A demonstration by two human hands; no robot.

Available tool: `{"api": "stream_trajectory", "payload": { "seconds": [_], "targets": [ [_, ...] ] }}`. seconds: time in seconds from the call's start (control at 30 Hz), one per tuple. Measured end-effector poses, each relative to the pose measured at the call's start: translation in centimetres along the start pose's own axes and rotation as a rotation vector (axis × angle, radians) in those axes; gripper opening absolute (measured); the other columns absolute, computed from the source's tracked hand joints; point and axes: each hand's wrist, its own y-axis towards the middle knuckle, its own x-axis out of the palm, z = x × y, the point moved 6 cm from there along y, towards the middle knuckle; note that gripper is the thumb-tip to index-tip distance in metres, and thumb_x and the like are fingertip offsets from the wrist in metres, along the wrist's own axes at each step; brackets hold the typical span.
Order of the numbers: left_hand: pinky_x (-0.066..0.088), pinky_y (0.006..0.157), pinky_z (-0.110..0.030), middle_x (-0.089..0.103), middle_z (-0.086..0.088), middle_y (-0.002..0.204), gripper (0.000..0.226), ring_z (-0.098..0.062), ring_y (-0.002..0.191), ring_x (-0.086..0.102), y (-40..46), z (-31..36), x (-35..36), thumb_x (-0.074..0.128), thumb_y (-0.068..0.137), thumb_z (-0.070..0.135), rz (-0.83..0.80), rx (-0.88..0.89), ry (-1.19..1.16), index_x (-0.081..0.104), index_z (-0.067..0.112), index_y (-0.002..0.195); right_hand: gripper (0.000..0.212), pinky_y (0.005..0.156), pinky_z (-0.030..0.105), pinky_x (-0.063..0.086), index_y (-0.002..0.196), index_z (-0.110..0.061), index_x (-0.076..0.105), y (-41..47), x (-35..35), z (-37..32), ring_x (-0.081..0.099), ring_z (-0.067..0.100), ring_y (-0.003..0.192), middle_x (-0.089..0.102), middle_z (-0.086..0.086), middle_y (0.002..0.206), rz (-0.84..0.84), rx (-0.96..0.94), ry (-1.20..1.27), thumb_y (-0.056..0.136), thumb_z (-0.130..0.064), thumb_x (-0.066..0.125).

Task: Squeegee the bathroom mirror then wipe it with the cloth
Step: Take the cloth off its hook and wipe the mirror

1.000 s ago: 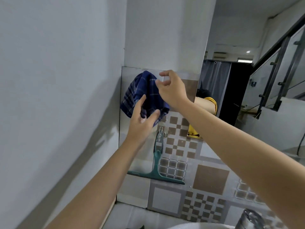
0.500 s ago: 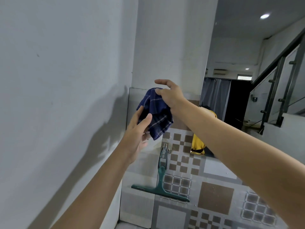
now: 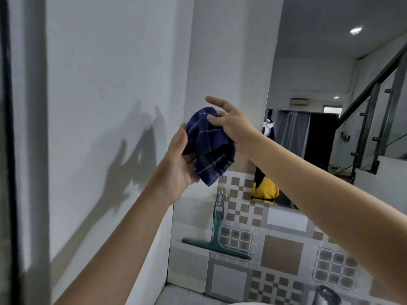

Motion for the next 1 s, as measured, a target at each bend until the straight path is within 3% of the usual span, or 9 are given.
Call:
{"api": "stream_trajectory", "payload": {
  "seconds": [0.1, 0.3, 0.43, 0.57, 0.63, 0.77, 0.87, 0.93, 1.0],
  "targets": [
    [0.045, 0.097, -0.051, 0.068, -0.003, 0.118, 0.041, -0.028, 0.113, 0.062, -1.4, 0.7, 1.3, 0.035, 0.091, 0.058, 0.007, -0.015, 0.015, 0.065, 0.037, 0.108, 0.038, 0.076, 0.034, 0.059, 0.116, -0.022, 0.060, -2.7, -0.8, -0.7, 0.067, 0.020, 0.080, 0.068, 0.004, 0.087, -0.033, 0.024, 0.046, 0.090, 0.006, 0.056],
    [0.049, 0.087, -0.031, 0.061, 0.006, 0.126, 0.046, -0.016, 0.116, 0.058, -3.2, 1.8, 3.8, 0.047, 0.089, 0.056, 0.088, 0.081, 0.526, 0.051, 0.036, 0.130, 0.037, 0.057, 0.029, 0.058, 0.103, -0.019, 0.065, -8.5, -5.2, -2.1, 0.070, 0.018, 0.074, 0.070, 0.005, 0.090, -0.035, 0.117, -0.042, 0.083, 0.013, 0.060],
    [0.048, 0.099, -0.036, 0.064, 0.008, 0.118, 0.042, -0.011, 0.108, 0.062, -3.7, 2.5, 5.9, 0.057, 0.087, 0.045, 0.096, 0.195, 0.725, 0.054, 0.034, 0.128, 0.037, 0.061, 0.027, 0.058, 0.098, -0.019, 0.066, -11.8, -8.1, -2.8, 0.071, 0.014, 0.074, 0.070, 0.004, 0.089, 0.000, 0.046, -0.126, 0.080, 0.013, 0.066],
    [0.051, 0.096, -0.036, 0.068, 0.012, 0.104, 0.041, -0.007, 0.097, 0.065, -4.2, 2.1, 8.1, 0.066, 0.085, 0.028, 0.028, 0.250, 0.963, 0.059, 0.030, 0.125, 0.033, 0.071, 0.021, 0.055, 0.096, -0.016, 0.069, -15.5, -10.5, -4.2, 0.068, 0.009, 0.086, 0.072, -0.004, 0.092, 0.043, -0.202, -0.254, 0.072, 0.006, 0.076],
    [0.053, 0.093, -0.040, 0.071, 0.011, 0.100, 0.039, -0.010, 0.092, 0.067, -4.3, 1.3, 9.1, 0.069, 0.081, 0.032, 0.006, 0.255, 1.000, 0.063, 0.034, 0.119, 0.033, 0.075, 0.029, 0.058, 0.097, -0.015, 0.069, -17.3, -11.7, -4.6, 0.067, 0.016, 0.095, 0.072, -0.006, 0.096, 0.037, -0.240, -0.212, 0.069, -0.001, 0.078],
    [0.053, 0.088, -0.041, 0.073, 0.012, 0.092, 0.026, -0.007, 0.086, 0.066, -4.4, 0.0, 11.7, 0.065, 0.084, 0.035, -0.022, 0.330, 1.108, 0.068, 0.039, 0.110, 0.034, 0.078, 0.039, 0.059, 0.099, -0.012, 0.067, -20.0, -13.7, -5.3, 0.070, 0.024, 0.092, 0.073, -0.010, 0.097, 0.044, -0.257, -0.192, 0.068, -0.002, 0.076],
    [0.045, 0.090, -0.043, 0.072, 0.016, 0.078, 0.024, 0.000, 0.080, 0.063, -4.3, -0.5, 13.5, 0.051, 0.080, 0.057, 0.011, 0.390, 1.269, 0.062, 0.056, 0.101, 0.032, 0.074, 0.038, 0.060, 0.095, -0.016, 0.069, -21.3, -15.4, -5.6, 0.072, 0.019, 0.090, 0.072, -0.005, 0.098, 0.099, -0.236, -0.205, 0.069, 0.002, 0.076],
    [0.038, 0.086, -0.042, 0.066, 0.014, 0.073, 0.035, -0.004, 0.077, 0.059, -4.1, -1.2, 14.6, 0.042, 0.076, 0.064, 0.024, 0.421, 1.380, 0.065, 0.055, 0.100, 0.034, 0.073, 0.033, 0.059, 0.092, -0.020, 0.070, -22.1, -16.8, -5.9, 0.071, 0.010, 0.086, 0.069, -0.004, 0.098, 0.146, -0.225, -0.233, 0.071, 0.006, 0.076],
    [0.025, 0.076, -0.033, 0.055, 0.011, 0.081, 0.030, -0.010, 0.081, 0.053, -4.0, -1.7, 15.6, 0.051, 0.081, 0.057, 0.081, 0.500, 1.504, 0.067, 0.048, 0.105, 0.036, 0.074, 0.043, 0.060, 0.091, -0.022, 0.072, -22.7, -18.0, -5.9, 0.072, 0.018, 0.085, 0.070, 0.000, 0.101, 0.169, -0.220, -0.240, 0.072, 0.008, 0.076]
  ]
}}
